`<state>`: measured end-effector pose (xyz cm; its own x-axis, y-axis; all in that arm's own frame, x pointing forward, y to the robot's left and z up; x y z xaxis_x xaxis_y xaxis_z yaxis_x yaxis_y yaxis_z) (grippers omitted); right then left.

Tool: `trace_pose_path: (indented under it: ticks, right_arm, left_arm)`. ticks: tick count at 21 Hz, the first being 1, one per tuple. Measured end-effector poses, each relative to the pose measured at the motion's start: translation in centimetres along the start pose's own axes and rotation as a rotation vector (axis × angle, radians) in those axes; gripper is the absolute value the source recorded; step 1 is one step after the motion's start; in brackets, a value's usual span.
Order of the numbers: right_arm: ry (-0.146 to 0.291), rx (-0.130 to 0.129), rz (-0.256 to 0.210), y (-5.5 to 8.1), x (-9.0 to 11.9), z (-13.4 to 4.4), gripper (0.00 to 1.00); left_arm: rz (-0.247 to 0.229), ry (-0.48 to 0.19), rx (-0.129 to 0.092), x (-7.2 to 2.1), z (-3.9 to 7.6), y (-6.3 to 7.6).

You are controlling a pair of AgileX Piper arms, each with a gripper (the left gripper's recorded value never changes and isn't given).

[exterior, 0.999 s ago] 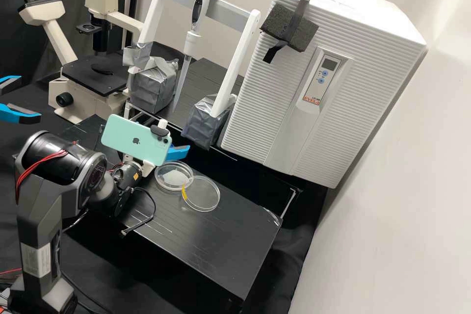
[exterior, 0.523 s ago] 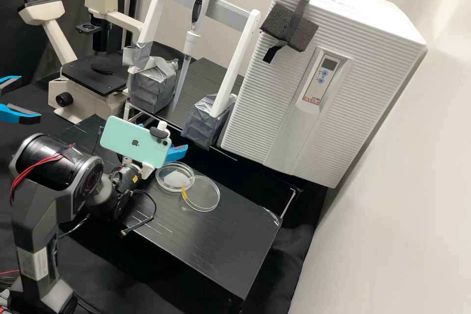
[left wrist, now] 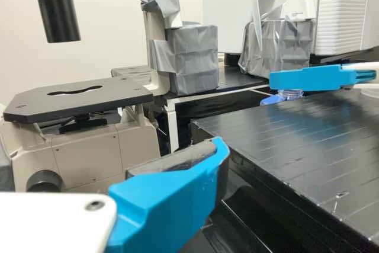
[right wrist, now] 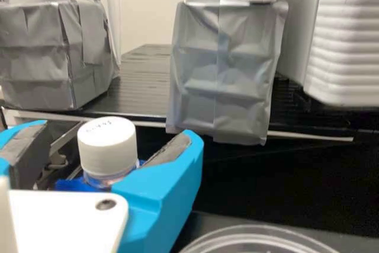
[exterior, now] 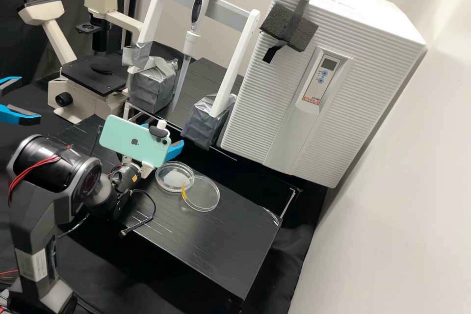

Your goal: Open the bottle

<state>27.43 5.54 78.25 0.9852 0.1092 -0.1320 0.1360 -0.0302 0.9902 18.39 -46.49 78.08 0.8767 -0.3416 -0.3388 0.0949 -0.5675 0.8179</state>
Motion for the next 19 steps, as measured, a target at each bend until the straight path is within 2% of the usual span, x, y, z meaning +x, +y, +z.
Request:
trace_pose_path:
  ticks: [6, 15, 17, 19]
  right_arm:
    - [0.007, 0.000, 0.007, 0.18, -0.08, -0.20, 0.00]
    - [0.026, -0.003, -0.011, -0.37, -0.05, -0.77, 0.00]
    - [0.019, 0.002, -0.003, -0.30, -0.05, -0.71, 0.00]
    - [0.019, -0.011, -0.003, -0.30, -0.05, -0.71, 0.00]
  left_arm:
    - [0.001, 0.002, -0.001, 0.00, -0.02, 0.01]
    - [0.001, 0.002, 0.001, 0.00, -0.02, 0.01]
    - [0.001, 0.002, 0.022, 0.00, -0.02, 0.01]
    - [0.001, 0.002, 0.024, 0.00, -0.02, 0.01]
